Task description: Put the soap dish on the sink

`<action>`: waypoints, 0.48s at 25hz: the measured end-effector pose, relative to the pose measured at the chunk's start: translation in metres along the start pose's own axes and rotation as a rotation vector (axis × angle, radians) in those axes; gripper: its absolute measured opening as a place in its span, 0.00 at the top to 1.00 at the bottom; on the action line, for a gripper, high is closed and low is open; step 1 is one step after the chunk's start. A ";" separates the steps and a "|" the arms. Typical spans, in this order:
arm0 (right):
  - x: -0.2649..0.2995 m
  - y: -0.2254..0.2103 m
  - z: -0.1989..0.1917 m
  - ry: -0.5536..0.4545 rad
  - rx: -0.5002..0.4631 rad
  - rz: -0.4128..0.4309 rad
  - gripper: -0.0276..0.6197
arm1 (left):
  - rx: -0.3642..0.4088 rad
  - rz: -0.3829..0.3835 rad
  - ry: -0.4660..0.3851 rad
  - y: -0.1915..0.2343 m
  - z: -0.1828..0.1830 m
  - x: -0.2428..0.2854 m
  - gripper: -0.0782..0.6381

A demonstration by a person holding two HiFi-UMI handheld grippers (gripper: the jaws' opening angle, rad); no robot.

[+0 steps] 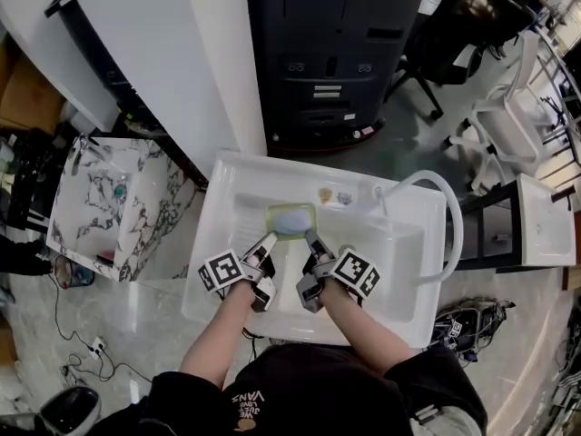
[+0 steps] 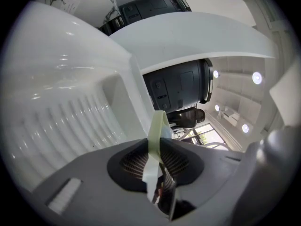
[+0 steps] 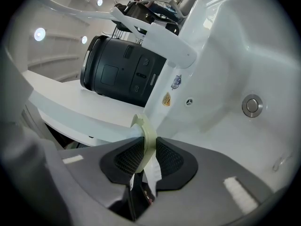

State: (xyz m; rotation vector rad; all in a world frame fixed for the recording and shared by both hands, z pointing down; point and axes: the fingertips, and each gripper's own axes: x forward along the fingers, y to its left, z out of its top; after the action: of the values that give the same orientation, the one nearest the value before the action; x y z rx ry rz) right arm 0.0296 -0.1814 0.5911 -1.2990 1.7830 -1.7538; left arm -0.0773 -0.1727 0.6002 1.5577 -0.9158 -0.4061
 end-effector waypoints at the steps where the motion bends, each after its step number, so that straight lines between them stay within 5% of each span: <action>1: 0.003 -0.002 0.001 -0.003 0.002 -0.002 0.84 | 0.000 0.001 0.003 0.002 0.002 0.003 0.71; 12: 0.033 -0.012 0.019 -0.023 0.022 -0.017 0.84 | 0.007 0.012 0.033 0.016 0.023 0.034 0.71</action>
State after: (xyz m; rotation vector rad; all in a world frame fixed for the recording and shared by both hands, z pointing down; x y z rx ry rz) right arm 0.0307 -0.2170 0.6100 -1.3243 1.7402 -1.7558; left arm -0.0771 -0.2124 0.6185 1.5602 -0.9015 -0.3685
